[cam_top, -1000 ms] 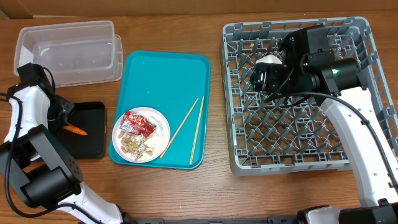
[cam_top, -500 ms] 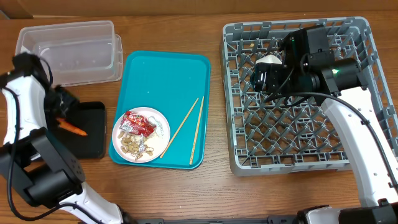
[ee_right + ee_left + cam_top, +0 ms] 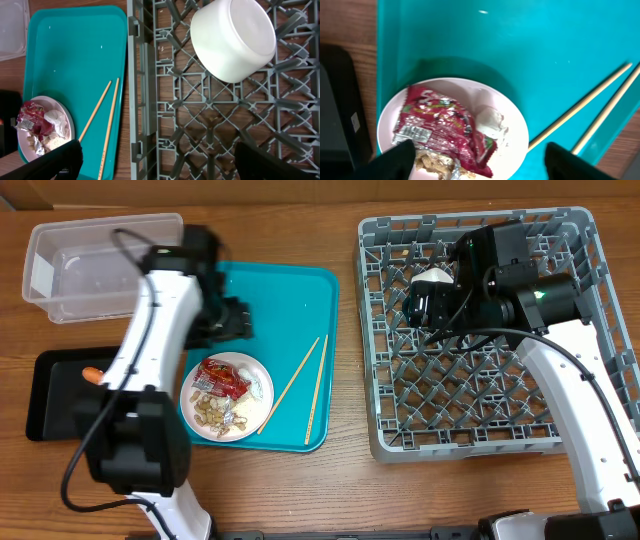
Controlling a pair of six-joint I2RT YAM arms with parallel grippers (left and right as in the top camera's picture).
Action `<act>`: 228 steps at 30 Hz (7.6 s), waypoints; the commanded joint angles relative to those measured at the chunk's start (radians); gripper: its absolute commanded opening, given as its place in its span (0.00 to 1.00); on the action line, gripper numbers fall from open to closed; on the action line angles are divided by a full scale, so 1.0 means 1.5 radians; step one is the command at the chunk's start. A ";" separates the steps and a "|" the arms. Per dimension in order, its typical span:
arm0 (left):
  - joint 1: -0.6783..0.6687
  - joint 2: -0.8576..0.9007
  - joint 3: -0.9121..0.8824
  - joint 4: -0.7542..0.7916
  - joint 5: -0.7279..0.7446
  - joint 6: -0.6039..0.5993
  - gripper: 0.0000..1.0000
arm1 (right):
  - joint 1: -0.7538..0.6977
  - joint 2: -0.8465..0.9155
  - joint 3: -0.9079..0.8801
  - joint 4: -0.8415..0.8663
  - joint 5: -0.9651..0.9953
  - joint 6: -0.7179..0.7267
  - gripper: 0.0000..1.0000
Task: Sort waste into correct bins and load items into the dishwasher
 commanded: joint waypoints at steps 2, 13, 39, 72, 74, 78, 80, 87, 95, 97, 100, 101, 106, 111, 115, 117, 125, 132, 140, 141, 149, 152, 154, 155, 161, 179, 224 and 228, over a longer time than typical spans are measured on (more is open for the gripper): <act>-0.081 -0.016 -0.027 0.001 -0.138 0.018 0.86 | 0.003 -0.008 0.003 -0.004 0.018 -0.005 1.00; -0.100 -0.016 -0.111 0.007 -0.136 -0.009 0.81 | 0.003 -0.008 0.003 -0.026 0.037 -0.005 1.00; -0.100 -0.016 -0.181 0.054 -0.102 -0.009 0.04 | 0.003 -0.008 0.003 -0.027 0.037 -0.005 1.00; 0.161 0.006 0.154 0.301 -0.122 0.006 0.47 | 0.003 -0.008 0.003 -0.031 0.037 -0.002 1.00; 0.169 0.014 0.154 0.307 -0.121 0.006 0.51 | 0.003 -0.008 0.003 -0.031 0.037 -0.002 1.00; 0.175 0.015 0.154 0.293 -0.107 0.007 0.59 | 0.003 -0.008 0.003 -0.031 0.037 -0.002 1.00; 0.174 0.012 0.154 0.271 -0.072 0.007 0.59 | 0.003 -0.008 0.003 -0.031 0.037 -0.002 1.00; 0.137 0.017 0.154 0.046 0.168 0.006 0.58 | 0.003 -0.008 0.003 -0.031 0.037 -0.002 1.00; 0.033 0.049 0.119 -0.096 0.112 0.005 0.62 | 0.003 -0.008 0.003 -0.031 0.037 -0.002 1.00; 0.010 0.061 0.097 -0.091 0.112 -0.004 0.62 | 0.003 -0.008 0.003 -0.032 0.037 -0.002 1.00; -0.016 0.082 0.068 -0.087 0.110 -0.034 0.62 | 0.003 -0.008 0.003 -0.037 0.037 -0.002 1.00; -0.021 0.085 0.056 -0.086 0.108 -0.044 0.61 | 0.003 -0.008 0.003 -0.039 0.037 -0.002 1.00; -0.028 0.092 0.001 -0.072 0.070 -0.102 0.62 | 0.003 -0.008 0.003 -0.041 0.037 -0.002 1.00; -0.028 0.092 -0.041 -0.026 0.069 -0.107 0.61 | 0.003 -0.008 0.003 -0.041 0.037 -0.002 1.00; -0.029 0.092 -0.084 0.023 0.070 -0.119 0.61 | 0.003 -0.008 0.003 -0.041 0.037 -0.002 1.00; -0.029 0.092 -0.103 0.042 0.070 -0.119 0.59 | 0.003 -0.008 0.003 -0.042 0.037 -0.002 1.00; -0.028 0.092 -0.113 0.064 0.069 -0.119 0.45 | 0.003 -0.008 0.003 -0.042 0.037 -0.002 1.00; -0.029 0.092 -0.113 0.074 0.069 -0.119 0.20 | 0.003 -0.008 0.003 -0.043 0.037 -0.002 1.00; -0.018 0.091 -0.084 0.062 0.072 -0.116 0.04 | 0.003 -0.008 0.003 -0.046 0.037 -0.002 1.00; -0.013 0.090 -0.067 0.052 0.072 -0.116 0.04 | 0.003 -0.008 0.003 -0.046 0.037 -0.002 1.00; 0.067 0.090 0.175 -0.012 0.069 -0.075 0.04 | 0.003 -0.008 0.003 -0.046 0.037 -0.002 1.00; 0.116 0.090 0.268 0.005 0.049 -0.076 0.04 | 0.003 -0.008 0.003 -0.046 0.037 -0.002 1.00; 0.144 0.090 0.306 0.038 0.028 -0.076 0.04 | 0.003 -0.008 0.003 -0.046 0.037 -0.002 1.00; 0.160 0.090 0.320 0.064 0.018 -0.076 0.05 | 0.003 -0.008 0.003 -0.046 0.037 -0.002 1.00; 0.231 0.096 0.317 0.181 -0.001 -0.076 0.11 | 0.003 -0.008 0.003 -0.046 0.037 -0.002 1.00; 0.210 0.104 0.316 -0.021 0.148 0.010 0.46 | 0.003 -0.008 0.003 -0.040 0.037 0.001 1.00; 0.112 0.104 0.316 -0.226 -0.012 0.011 0.61 | 0.361 0.351 0.003 0.125 0.036 0.318 0.55; 0.112 0.104 0.316 -0.225 -0.012 0.011 0.61 | 0.369 0.378 0.003 0.126 0.037 0.322 0.55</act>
